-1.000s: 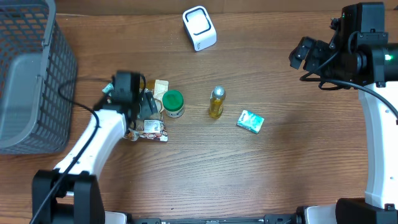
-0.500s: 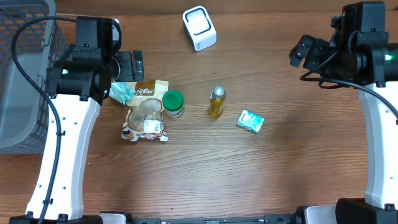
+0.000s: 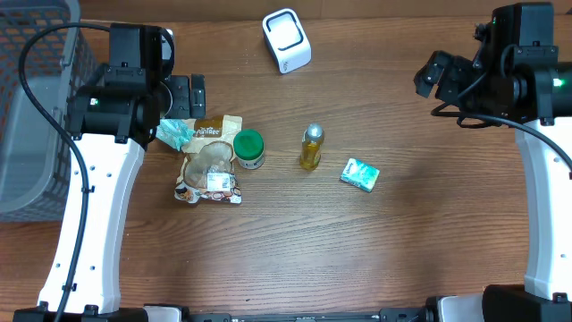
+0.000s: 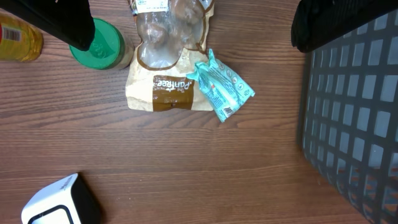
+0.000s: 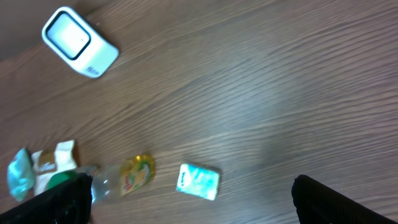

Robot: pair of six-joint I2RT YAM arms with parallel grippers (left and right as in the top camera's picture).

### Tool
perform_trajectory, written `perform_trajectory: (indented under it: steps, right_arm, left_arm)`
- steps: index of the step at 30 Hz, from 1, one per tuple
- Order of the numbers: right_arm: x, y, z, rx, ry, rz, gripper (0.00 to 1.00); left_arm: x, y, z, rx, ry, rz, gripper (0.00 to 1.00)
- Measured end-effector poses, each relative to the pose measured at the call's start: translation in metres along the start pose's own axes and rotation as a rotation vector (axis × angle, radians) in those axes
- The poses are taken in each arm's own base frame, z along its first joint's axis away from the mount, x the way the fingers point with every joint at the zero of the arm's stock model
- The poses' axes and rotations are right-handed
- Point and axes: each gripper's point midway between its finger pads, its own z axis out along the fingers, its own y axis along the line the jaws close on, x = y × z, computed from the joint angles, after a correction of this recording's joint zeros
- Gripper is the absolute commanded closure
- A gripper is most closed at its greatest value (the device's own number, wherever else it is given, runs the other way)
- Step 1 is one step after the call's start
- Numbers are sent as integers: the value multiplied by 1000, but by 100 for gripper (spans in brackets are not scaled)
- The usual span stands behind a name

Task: Scan the item barcode
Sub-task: 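Reach the right gripper down over the yellow bottle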

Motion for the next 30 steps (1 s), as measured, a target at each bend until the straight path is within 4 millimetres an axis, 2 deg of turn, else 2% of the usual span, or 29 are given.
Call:
perform_trajectory:
  steps: [6, 15, 24, 30]
  right_arm:
    - [10, 11, 0, -49, 43, -22, 0]
    - [41, 43, 8, -80, 139, -127, 0]
    - [60, 50, 29, -57, 242, -154, 0]
    - [79, 69, 49, -65, 297, -215, 0]
  left_arm:
    - [0, 0, 0, 0, 0, 0, 0]
    - [0, 0, 0, 0, 0, 0, 1]
    - [0, 0, 0, 0, 0, 0, 0]
    - [0, 0, 0, 0, 0, 0, 0]
